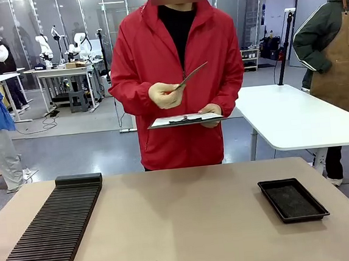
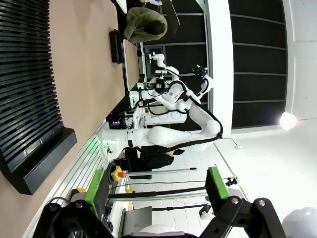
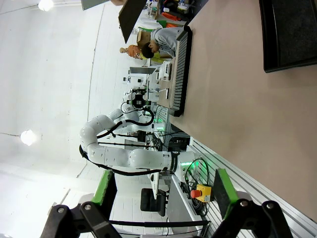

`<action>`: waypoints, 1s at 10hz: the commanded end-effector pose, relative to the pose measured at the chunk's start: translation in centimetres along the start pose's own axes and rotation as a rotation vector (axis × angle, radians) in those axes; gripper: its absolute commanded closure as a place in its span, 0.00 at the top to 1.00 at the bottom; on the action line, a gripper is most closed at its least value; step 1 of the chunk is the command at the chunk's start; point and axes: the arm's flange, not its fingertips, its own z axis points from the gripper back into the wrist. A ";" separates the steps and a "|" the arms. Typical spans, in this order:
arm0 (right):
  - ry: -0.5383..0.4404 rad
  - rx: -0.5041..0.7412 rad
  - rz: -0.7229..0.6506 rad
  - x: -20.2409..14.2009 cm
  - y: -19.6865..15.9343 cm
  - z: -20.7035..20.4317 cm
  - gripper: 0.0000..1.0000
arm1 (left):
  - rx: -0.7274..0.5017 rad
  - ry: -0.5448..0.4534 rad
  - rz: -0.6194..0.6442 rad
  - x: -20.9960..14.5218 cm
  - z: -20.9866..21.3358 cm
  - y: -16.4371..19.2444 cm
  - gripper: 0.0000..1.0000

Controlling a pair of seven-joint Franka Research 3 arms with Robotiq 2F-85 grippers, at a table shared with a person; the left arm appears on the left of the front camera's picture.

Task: Inspect the PCB.
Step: Pick up the Blank PCB that the human is holding.

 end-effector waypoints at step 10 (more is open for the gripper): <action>0.002 0.004 0.004 -0.3 0.1 0.1 1.00 | 0.000 -0.003 -0.001 -0.1 0.1 0.0 1.00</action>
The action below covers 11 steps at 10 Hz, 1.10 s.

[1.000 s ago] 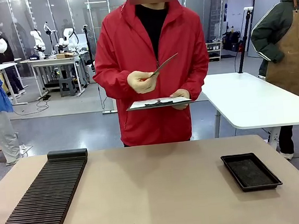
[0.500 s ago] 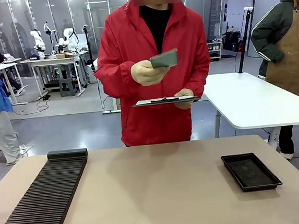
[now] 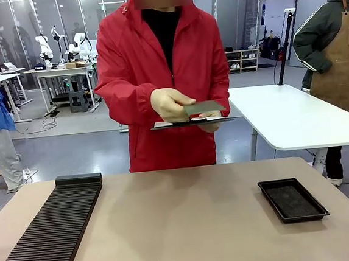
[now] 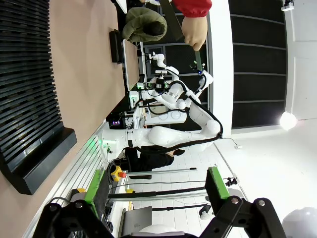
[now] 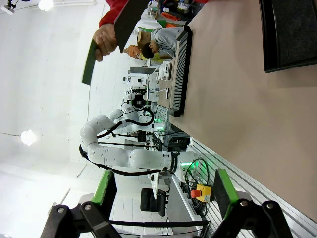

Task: Inspect the PCB.
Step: Pick up the Blank PCB that the human is holding.

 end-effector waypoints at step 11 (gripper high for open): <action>0.197 0.058 -0.258 2.9 10.3 -8.4 1.00 | 0.000 -0.003 -0.001 -0.1 0.1 0.0 1.00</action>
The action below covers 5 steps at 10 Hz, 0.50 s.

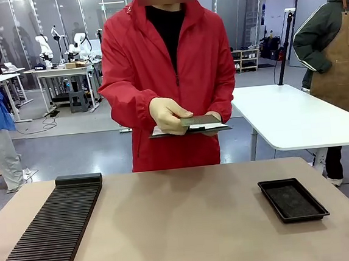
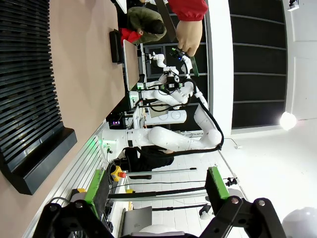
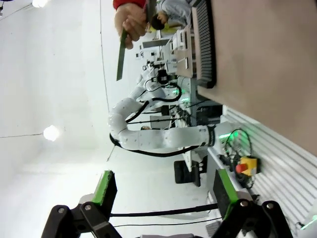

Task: Inspect the PCB.
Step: Pick up the Blank PCB that the human is holding.

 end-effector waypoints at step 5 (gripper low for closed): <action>0.066 0.052 -0.191 3.3 7.0 -9.8 1.00 | 0.000 -0.003 -0.001 0.0 0.1 0.0 1.00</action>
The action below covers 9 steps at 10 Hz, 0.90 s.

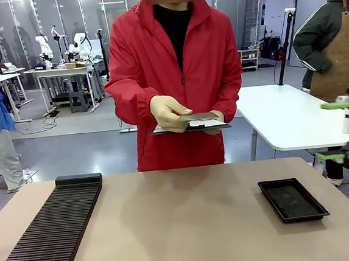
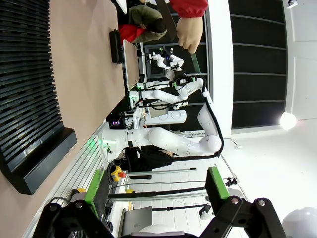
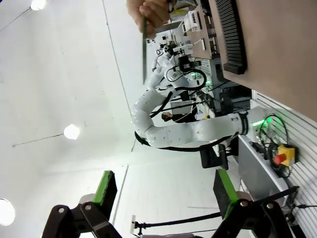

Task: Inspect the PCB.
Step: Pick up the Blank PCB that the human is holding.

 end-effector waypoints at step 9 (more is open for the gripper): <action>0.115 -0.068 -0.220 4.8 4.7 -14.9 1.00 | 0.000 -0.002 -0.001 0.0 0.1 0.0 1.00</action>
